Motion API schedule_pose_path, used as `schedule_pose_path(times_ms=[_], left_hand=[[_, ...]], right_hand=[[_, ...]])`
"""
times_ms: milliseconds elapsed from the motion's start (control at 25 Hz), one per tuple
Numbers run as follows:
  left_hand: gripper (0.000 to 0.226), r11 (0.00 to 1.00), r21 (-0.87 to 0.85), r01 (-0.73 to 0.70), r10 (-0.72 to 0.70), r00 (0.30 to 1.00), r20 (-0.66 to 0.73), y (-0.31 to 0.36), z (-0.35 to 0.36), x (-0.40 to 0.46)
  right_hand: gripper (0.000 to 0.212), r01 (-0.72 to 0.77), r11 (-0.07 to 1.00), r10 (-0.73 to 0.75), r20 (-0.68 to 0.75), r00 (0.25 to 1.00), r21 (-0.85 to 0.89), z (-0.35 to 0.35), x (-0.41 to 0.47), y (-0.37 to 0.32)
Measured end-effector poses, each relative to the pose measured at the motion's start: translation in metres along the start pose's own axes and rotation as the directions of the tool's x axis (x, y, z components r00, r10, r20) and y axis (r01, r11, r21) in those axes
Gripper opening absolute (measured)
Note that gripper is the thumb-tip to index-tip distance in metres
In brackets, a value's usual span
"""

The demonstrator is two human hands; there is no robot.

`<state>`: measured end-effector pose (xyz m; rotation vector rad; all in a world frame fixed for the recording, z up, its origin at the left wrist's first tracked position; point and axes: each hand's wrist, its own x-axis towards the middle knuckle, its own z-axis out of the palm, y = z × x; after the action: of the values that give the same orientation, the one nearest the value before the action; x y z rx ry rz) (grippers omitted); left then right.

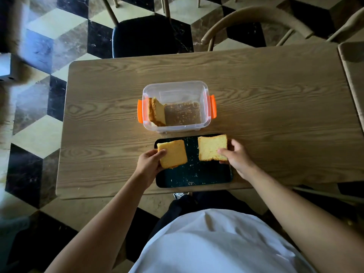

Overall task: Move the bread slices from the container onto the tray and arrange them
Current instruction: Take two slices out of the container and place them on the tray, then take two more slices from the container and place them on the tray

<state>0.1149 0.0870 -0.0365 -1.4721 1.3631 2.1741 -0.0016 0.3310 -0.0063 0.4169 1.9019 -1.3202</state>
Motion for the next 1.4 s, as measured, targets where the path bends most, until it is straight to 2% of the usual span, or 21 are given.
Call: schedule_pose_path(times_ms=[200,360,480,560,680,720,880,1000,1080,1200,1400], left_hand=[[0.014,0.997,0.077,-0.013,0.017,0.998,-0.059,0.008,0.011,0.019],[0.01,0.953,0.294,-0.078,0.121,0.984,-0.13,0.01,0.012,0.027],[0.022,0.861,0.5,-0.094,0.194,0.969,-0.152,0.011,0.009,0.026],[0.034,0.821,0.566,-0.082,0.206,0.965,-0.16,0.015,0.008,0.023],[0.046,0.782,0.619,-0.07,0.224,0.959,-0.174,0.025,0.01,0.01],[0.047,0.763,0.641,-0.081,0.243,0.955,-0.169,0.029,0.01,0.005],[0.021,0.737,0.619,-0.271,0.401,0.913,-0.078,0.058,0.006,-0.018],[0.02,0.745,0.537,-0.396,0.491,0.87,-0.04,0.091,0.011,-0.022],[0.015,0.773,0.468,-0.428,0.505,0.862,-0.046,0.112,0.022,-0.019],[0.023,0.795,0.474,-0.377,0.449,0.892,-0.043,0.125,0.036,-0.006],[0.015,0.769,0.545,-0.333,0.416,0.909,-0.032,0.125,0.048,0.001]], right_hand=[[0.073,-0.052,0.998,0.052,0.006,0.999,-0.037,0.002,0.021,0.0],[0.066,0.034,0.98,-0.029,0.028,0.999,-0.197,-0.001,0.027,-0.001],[0.065,0.064,0.935,-0.054,0.039,0.998,-0.348,-0.005,0.029,-0.005],[0.067,0.068,0.875,-0.063,0.026,0.998,-0.479,-0.009,0.029,-0.005],[0.055,0.13,0.642,-0.141,0.051,0.989,-0.755,-0.01,0.022,-0.017],[0.049,0.165,0.595,-0.161,0.085,0.983,-0.787,-0.006,0.018,-0.025],[0.022,0.392,0.629,-0.291,0.264,0.92,-0.672,0.032,0.002,-0.073],[0.015,0.535,0.662,-0.401,0.355,0.845,-0.525,0.072,0.007,-0.111],[0.016,0.529,0.71,-0.407,0.342,0.847,-0.465,0.1,0.029,-0.126],[0.021,0.434,0.786,-0.349,0.263,0.899,-0.441,0.134,0.071,-0.134],[0.032,0.365,0.772,-0.263,0.26,0.929,-0.521,0.157,0.106,-0.132]])
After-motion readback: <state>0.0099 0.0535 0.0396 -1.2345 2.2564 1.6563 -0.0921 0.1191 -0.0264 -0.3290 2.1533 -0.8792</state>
